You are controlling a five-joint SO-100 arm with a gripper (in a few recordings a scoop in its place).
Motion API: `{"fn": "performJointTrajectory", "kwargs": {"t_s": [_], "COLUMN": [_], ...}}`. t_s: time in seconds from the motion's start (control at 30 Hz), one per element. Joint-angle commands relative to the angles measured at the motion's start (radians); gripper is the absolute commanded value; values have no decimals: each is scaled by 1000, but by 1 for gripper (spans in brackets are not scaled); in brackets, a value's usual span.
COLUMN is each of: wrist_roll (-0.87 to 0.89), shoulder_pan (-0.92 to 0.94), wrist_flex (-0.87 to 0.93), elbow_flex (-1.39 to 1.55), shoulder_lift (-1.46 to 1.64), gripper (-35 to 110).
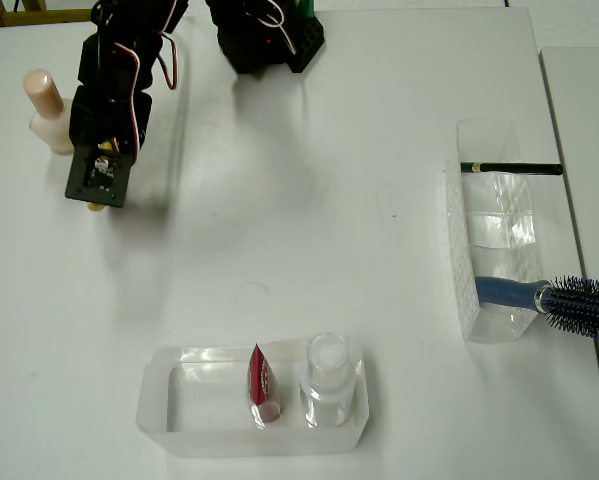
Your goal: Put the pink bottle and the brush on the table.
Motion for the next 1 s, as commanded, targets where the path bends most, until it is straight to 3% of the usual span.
{"fn": "performJointTrajectory", "kwargs": {"t_s": [0.0, 0.97], "wrist_roll": [-8, 64], "shoulder_pan": [0, -11], "wrist_flex": [-9, 29], "elbow_flex": [-40, -3], "shoulder_lift": [8, -75], "gripper": [0, 3]}}
